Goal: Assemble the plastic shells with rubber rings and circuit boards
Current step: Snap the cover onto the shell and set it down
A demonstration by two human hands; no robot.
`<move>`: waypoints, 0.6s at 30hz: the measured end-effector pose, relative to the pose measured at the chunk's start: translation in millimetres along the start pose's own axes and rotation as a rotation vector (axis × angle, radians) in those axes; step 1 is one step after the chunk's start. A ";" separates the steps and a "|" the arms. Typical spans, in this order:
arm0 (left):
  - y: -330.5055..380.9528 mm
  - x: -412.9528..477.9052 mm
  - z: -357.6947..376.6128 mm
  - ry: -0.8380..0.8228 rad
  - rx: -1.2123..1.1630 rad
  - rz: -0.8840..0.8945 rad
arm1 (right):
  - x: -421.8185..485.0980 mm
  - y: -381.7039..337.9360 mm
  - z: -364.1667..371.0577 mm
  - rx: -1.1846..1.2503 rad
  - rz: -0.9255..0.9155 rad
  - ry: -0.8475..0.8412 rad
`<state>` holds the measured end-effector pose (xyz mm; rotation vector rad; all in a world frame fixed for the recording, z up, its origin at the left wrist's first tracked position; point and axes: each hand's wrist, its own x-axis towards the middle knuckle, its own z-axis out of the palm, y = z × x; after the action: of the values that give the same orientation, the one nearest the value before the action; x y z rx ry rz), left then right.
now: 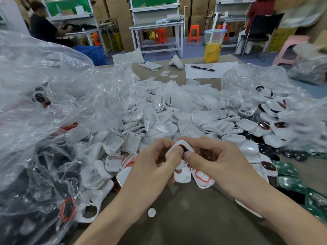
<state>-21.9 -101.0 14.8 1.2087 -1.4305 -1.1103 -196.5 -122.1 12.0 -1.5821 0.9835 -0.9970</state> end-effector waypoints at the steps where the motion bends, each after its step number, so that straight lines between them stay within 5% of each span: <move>1: -0.6 -0.1 0.4 -0.008 0.005 0.006 | -0.7 -0.5 -0.5 -0.009 -0.002 -0.004; 18: -1.5 0.8 5.7 0.045 -0.066 0.034 | -2.3 -9.0 -1.9 0.090 0.049 0.028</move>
<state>-27.4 -101.6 12.5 1.1518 -1.3658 -1.0917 -198.0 -118.8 20.8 -1.4669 0.9782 -1.0186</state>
